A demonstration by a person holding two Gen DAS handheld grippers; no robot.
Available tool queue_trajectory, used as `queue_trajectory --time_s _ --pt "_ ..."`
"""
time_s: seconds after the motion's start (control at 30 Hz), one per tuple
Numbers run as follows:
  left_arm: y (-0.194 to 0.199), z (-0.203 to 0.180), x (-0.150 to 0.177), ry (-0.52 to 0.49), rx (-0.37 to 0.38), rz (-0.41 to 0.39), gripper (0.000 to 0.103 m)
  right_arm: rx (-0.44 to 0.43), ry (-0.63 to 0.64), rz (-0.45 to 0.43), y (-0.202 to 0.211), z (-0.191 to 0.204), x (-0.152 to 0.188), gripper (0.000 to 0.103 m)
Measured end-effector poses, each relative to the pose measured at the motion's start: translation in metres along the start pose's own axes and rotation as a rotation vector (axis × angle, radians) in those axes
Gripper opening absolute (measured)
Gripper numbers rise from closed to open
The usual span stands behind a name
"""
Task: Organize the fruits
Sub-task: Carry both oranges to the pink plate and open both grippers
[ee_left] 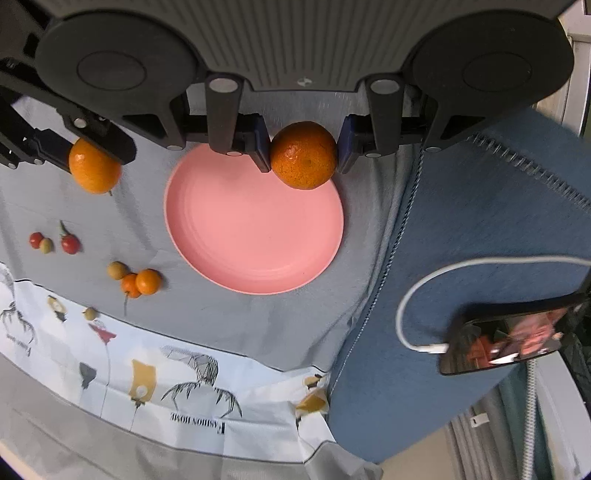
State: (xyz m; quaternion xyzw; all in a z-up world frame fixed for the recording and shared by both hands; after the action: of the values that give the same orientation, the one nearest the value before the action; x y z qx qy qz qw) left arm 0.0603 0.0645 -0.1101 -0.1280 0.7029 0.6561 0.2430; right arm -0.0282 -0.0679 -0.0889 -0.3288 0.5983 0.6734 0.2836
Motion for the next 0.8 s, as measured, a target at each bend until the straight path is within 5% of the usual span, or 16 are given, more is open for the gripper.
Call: queue_trajectory --time_s 0.7,0.77,0.8 --pt "-0.109 -0.006 -0.03 -0.025 -0.031 0.092 0.042 -0.029 0.058 0.115 -0.111 -0.007 -0.003 0.036" --pt "-0.111 -0.006 -0.032 -0.032 -0.026 0.079 0.05 -0.029 0.072 0.118 -0.115 -0.008 -0.002 0.037" --pt "-0.111 -0.005 -0.033 -0.031 -0.021 0.072 0.07 -0.033 0.08 0.12 -0.117 -0.008 -0.001 0.037"
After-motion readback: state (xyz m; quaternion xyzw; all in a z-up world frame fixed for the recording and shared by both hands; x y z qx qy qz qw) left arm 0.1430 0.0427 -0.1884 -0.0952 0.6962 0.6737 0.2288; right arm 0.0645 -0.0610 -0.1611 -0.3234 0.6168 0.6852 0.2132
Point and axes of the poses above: each gripper's, at about its wrist camera, not at the fingertips, and y roughly against the way its jaws point, z to its left, x to its underside, the point moved 8 cm from there along -y, roughly the way its jaws point, and after that the axes turned 8 degrees about y, right-handed, at the moved point
